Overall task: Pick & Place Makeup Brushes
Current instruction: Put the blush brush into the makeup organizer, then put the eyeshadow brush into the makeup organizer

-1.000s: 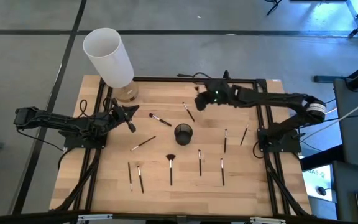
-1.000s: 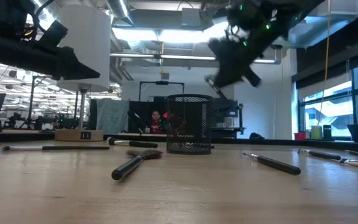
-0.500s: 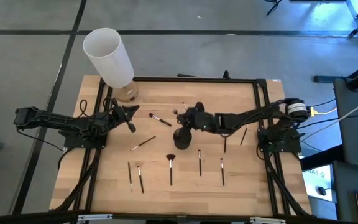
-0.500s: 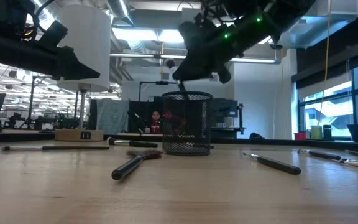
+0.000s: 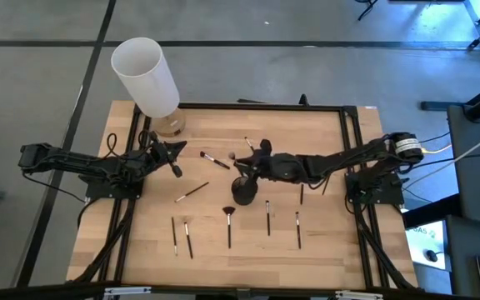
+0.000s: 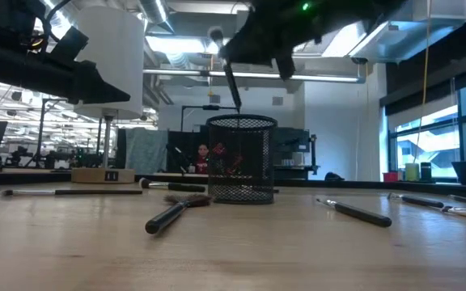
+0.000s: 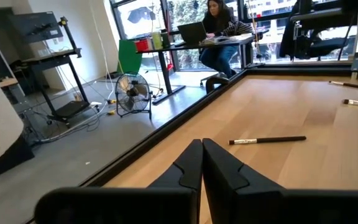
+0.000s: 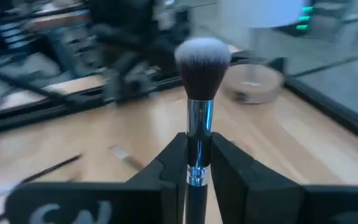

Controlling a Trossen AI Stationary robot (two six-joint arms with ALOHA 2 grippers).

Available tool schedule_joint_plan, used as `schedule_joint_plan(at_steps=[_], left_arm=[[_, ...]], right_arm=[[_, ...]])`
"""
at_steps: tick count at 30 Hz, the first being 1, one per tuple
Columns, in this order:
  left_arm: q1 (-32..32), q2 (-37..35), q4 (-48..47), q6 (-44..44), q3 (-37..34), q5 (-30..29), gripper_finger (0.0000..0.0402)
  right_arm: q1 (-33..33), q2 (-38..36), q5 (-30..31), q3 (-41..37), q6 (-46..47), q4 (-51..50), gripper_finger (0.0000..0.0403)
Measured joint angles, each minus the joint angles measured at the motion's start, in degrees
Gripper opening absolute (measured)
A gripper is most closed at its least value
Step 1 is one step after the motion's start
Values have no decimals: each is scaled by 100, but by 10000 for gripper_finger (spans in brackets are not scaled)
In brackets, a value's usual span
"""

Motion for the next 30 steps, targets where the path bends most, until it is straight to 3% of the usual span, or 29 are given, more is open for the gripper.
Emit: schedule_joint_plan(at_steps=[6, 11, 21, 25, 30], left_arm=[[0, 0, 0, 13, 0, -2, 8], [1, 0, 0, -9, 0, -2, 6], [1, 0, 0, -4, 0, -15, 8], [1, 0, 41, -2, 0, -105, 6], [1, -1, 152, 0, 0, -144, 7]], right_arm=[[159, 225, -327, 6, 290, -478, 62], [176, 511, -519, 4, 338, -304, 67], [-87, 155, -1014, 17, 770, -493, 141], [-443, -98, -704, 470, 899, -1635, 156], [-1418, 58, 248, 1885, 799, -4310, 158]])
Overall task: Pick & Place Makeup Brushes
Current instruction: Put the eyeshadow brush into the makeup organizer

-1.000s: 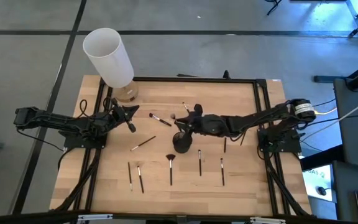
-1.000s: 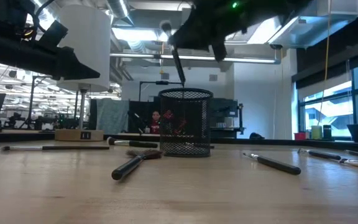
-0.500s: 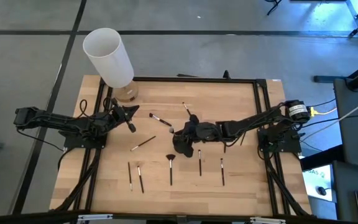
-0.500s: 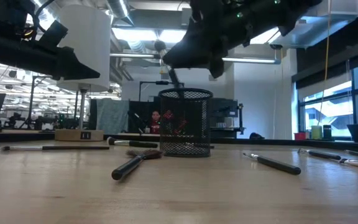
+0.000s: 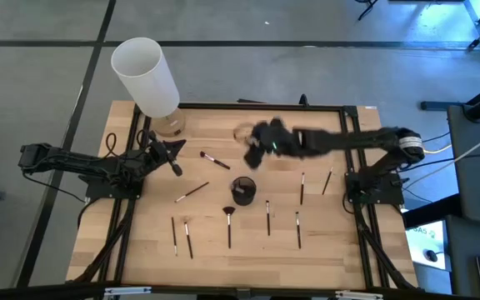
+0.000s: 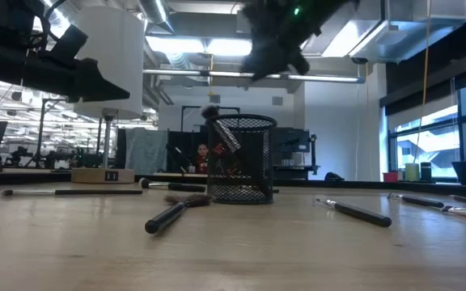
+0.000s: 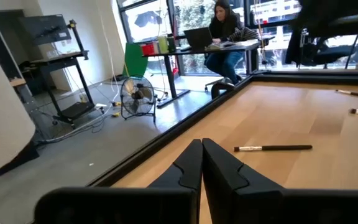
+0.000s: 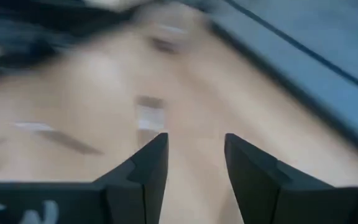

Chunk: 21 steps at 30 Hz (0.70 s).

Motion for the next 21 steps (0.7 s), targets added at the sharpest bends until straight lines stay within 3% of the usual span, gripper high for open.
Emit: schedule_joint_plan(at_steps=[2, 4, 9, 21], left_arm=[[0, 1, -1, 1, 0, 0, 8], [0, 3, -7, 72, 0, -2, 7], [0, 12, -22, 169, 0, 0, 6], [0, 16, 352, 447, 0, -197, 8]], right_arm=[[-489, 275, -140, 469, 110, -772, 158], [-929, 581, -739, 829, 266, -1285, 158], [-1494, 1373, -2127, 1231, 514, -1480, 158], [-1510, 2591, -2285, 1384, 73, -1527, 159]])
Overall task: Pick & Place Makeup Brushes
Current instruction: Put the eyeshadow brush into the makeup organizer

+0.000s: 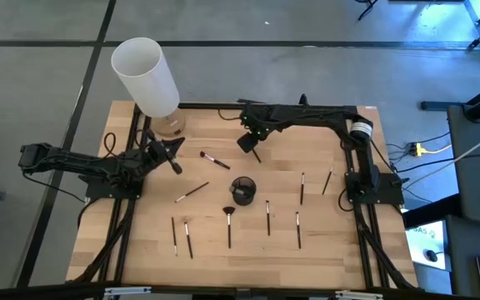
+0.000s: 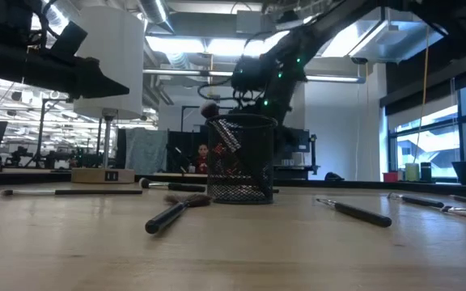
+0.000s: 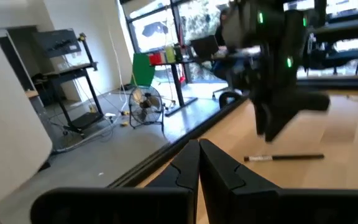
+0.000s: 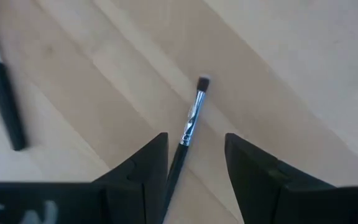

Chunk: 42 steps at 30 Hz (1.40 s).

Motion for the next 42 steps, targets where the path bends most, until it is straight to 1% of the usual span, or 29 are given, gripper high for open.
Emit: schedule_joint_plan(at_steps=[4, 7, 9, 12, 15, 18, 21, 24, 26, 29, 31, 35, 37, 42], left_arm=[[-2, 0, 209, -25, 0, -41, 7], [5, 0, 283, 44, 0, -291, 5], [78, 0, 421, 187, 0, -490, 5], [275, 0, 636, 205, 0, -524, 6], [500, -2, 923, 197, 0, -346, 8], [718, 0, 1327, 170, 0, -88, 7], [920, -4, 1829, 153, 0, 122, 5], [1074, 0, 2190, 152, 0, 355, 5], [1177, -1, 2435, 108, 0, 407, 5], [1359, 13, 2617, -351, 0, 441, 7], [1511, 67, 2606, -653, 0, 599, 8], [1751, 404, 2447, -1183, 0, 996, 8], [1841, 672, 2446, -1320, 0, 1026, 8], [2017, 1318, 2444, -1351, 36, 1061, 8]], right_arm=[[3, 170, 8, 0, -279, 51, 159], [3, 302, 11, 0, -459, 142, 159], [3, 422, 11, 0, -593, 225, 159], [3, 576, -21, 10, -741, 302, 159], [-9, 671, -223, 37, -887, 265, 158], [-19, 681, -278, 39, -1063, 193, 144], [-28, 663, -269, 50, -1245, 146, 115], [-57, 680, -282, 201, -1353, -87, 78], [-63, 685, -314, 236, -1484, -137, 52], [-96, 685, -361, 289, -1686, -164, 18], [-142, 685, -422, 341, -1807, -113, 7], [-270, 707, -434, 482, -1958, -173, 6], [-338, 716, -470, 617, -2051, -304, 3], [-423, 716, -565, 907, -2215, -703, 7]])
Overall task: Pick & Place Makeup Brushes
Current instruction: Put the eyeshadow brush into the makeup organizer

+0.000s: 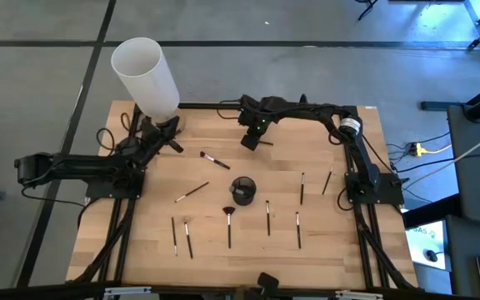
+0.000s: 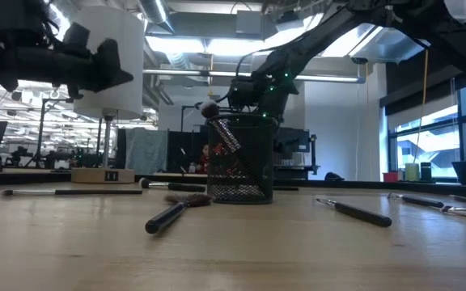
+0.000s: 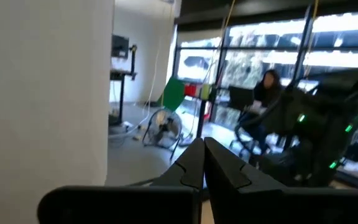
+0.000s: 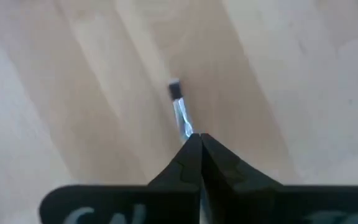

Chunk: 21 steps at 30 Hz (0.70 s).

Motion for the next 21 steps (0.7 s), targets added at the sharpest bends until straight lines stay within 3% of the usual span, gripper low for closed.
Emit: schedule_joint_plan(at_steps=[6, 13, 16, 21], left_arm=[[186, 615, 10, 1, 148, -1, 8], [385, 1458, 11, -51, 342, 58, 6], [383, 1909, 10, -101, 440, 87, 6], [381, 2617, 105, 10, 685, 204, 6]], right_arm=[[-3, -4, 6, 266, -244, -87, 8], [-10, -17, 70, 524, -1486, 613, 9], [-31, 7, 265, 530, -1648, 878, 9], [-109, 147, 281, 524, -1573, 485, 14]])
